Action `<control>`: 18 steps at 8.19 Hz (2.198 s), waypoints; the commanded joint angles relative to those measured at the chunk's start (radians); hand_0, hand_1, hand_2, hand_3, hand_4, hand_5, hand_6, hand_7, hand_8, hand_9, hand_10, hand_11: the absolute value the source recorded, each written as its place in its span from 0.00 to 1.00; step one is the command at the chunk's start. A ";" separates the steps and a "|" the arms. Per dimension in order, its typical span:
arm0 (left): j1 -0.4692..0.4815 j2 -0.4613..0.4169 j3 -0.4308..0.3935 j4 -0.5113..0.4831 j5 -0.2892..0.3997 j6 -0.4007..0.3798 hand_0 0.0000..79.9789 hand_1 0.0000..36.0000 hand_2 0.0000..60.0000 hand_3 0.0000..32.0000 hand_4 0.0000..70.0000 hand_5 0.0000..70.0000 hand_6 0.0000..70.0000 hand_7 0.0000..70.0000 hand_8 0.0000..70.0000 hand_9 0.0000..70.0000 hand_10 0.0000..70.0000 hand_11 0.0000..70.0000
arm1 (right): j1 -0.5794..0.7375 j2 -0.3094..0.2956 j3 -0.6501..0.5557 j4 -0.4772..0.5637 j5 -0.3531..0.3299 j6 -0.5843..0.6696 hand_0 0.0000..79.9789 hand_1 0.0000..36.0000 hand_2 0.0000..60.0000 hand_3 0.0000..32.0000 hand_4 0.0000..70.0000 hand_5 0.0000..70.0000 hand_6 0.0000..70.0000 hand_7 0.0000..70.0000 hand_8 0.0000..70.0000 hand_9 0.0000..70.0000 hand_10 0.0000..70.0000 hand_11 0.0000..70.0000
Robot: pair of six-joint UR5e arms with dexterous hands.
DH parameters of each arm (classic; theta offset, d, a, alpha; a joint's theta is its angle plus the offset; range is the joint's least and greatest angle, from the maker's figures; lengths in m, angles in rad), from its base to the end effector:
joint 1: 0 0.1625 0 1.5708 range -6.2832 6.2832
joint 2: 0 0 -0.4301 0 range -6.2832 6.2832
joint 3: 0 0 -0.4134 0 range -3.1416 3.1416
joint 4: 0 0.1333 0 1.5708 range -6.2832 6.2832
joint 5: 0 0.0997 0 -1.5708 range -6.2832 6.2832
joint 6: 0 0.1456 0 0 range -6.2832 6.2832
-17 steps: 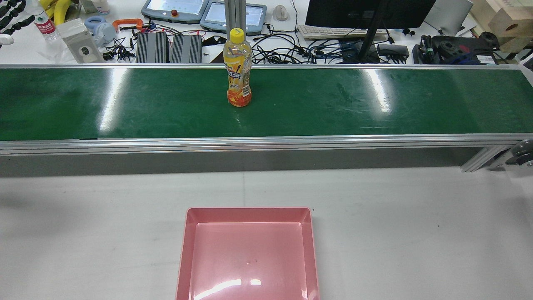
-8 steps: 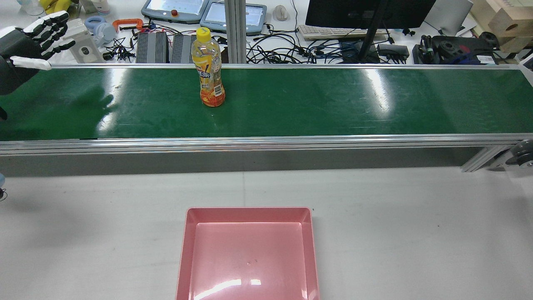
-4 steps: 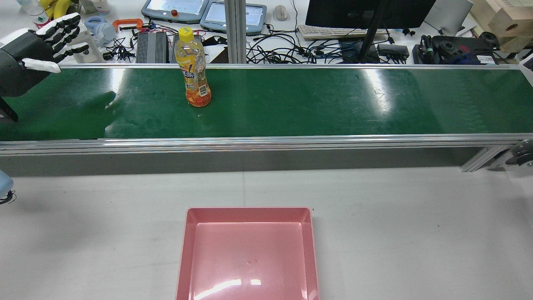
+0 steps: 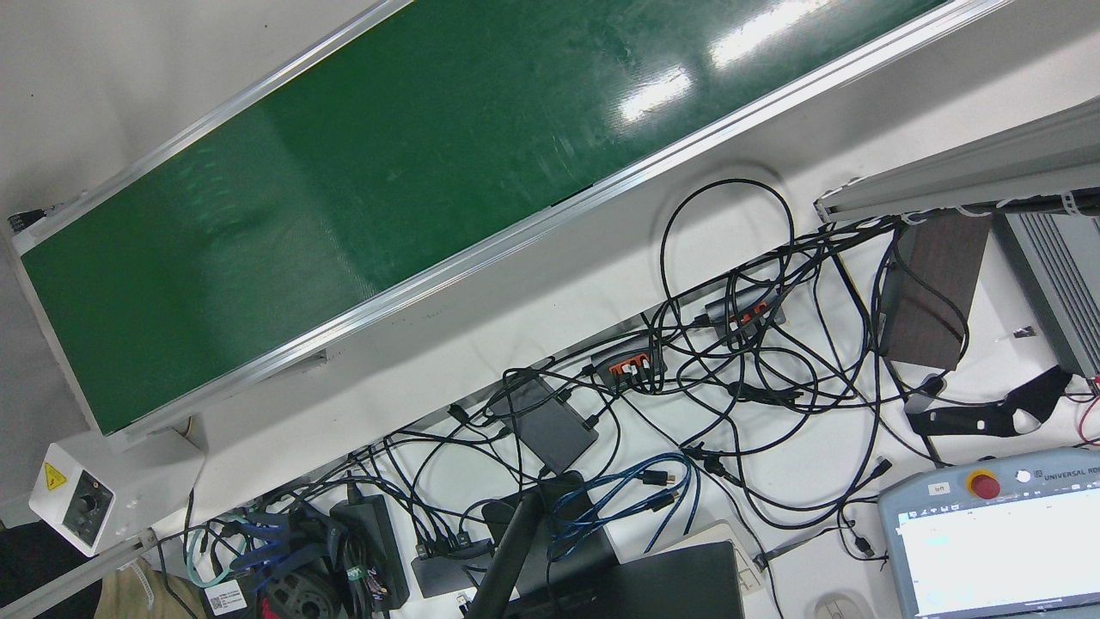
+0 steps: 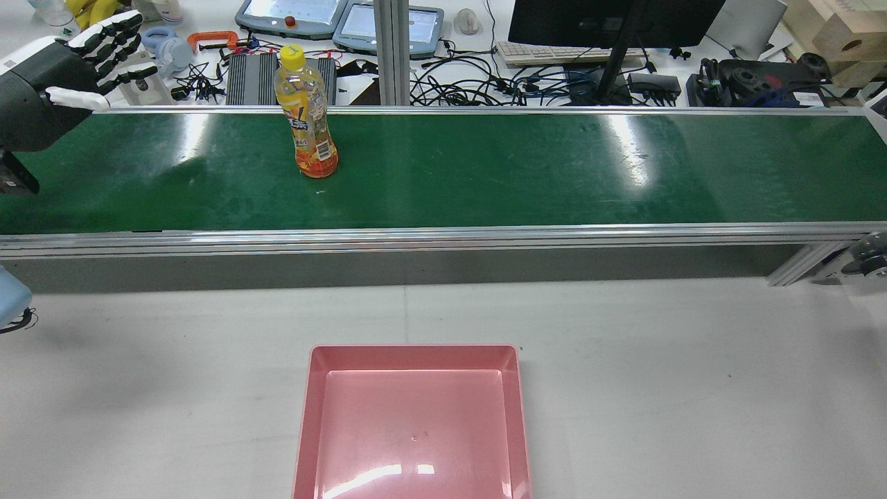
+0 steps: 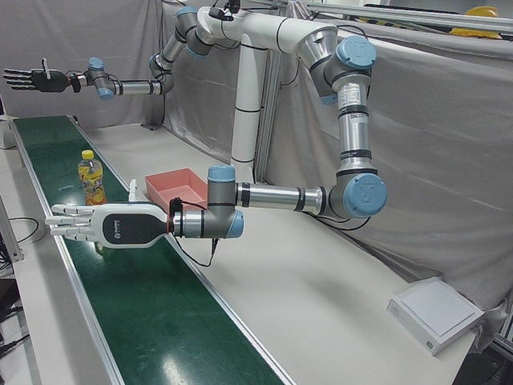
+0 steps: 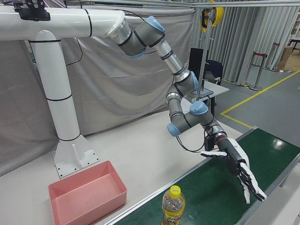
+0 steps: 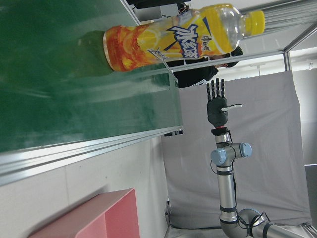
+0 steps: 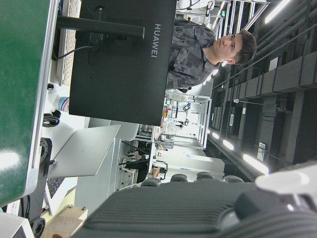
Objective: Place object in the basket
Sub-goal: 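Move the left hand along the conveyor toward the approaching orange bottle, then close the left hand around the orange bottle and lift it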
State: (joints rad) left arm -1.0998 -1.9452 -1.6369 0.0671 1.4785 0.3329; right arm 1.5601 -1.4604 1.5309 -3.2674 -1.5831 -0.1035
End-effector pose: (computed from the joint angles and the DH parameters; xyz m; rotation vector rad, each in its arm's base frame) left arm 0.1881 -0.6927 0.4265 -0.0873 2.3248 -1.5019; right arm 0.1251 -0.6010 0.6685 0.0837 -2.0969 2.2136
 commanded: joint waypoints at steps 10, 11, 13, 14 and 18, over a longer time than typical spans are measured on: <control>0.077 -0.052 0.041 -0.142 0.005 0.006 0.55 0.19 0.00 0.00 0.00 0.14 0.00 0.00 0.00 0.00 0.10 0.16 | 0.000 0.000 0.000 0.000 0.000 0.001 0.00 0.00 0.00 0.00 0.00 0.00 0.00 0.00 0.00 0.00 0.00 0.00; 0.077 -0.067 0.058 -0.141 0.006 0.005 0.57 0.18 0.00 0.00 0.00 0.13 0.00 0.00 0.00 0.00 0.09 0.15 | 0.000 0.000 0.000 0.000 0.000 0.001 0.00 0.00 0.00 0.00 0.00 0.00 0.00 0.00 0.00 0.00 0.00 0.00; 0.078 -0.081 0.066 -0.133 0.008 0.003 0.57 0.24 0.00 0.00 0.00 0.15 0.00 0.00 0.00 0.00 0.10 0.16 | 0.000 0.000 0.000 0.000 0.000 0.001 0.00 0.00 0.00 0.00 0.00 0.00 0.00 0.00 0.00 0.00 0.00 0.00; 0.080 -0.081 0.066 -0.132 0.008 0.003 0.57 0.26 0.00 0.00 0.00 0.15 0.00 0.00 0.00 0.00 0.10 0.16 | 0.000 0.000 0.000 0.000 0.000 0.001 0.00 0.00 0.00 0.00 0.00 0.00 0.00 0.00 0.00 0.00 0.00 0.00; 0.078 -0.075 0.066 -0.130 0.008 0.002 0.58 0.51 0.55 0.00 0.04 0.33 0.01 0.06 0.07 0.12 0.15 0.24 | 0.000 0.000 0.000 0.000 0.000 -0.001 0.00 0.00 0.00 0.00 0.00 0.00 0.00 0.00 0.00 0.00 0.00 0.00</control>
State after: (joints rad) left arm -1.0202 -2.0227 -1.5709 -0.0646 1.4864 0.3360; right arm 1.5601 -1.4603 1.5309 -3.2674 -1.5831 -0.1041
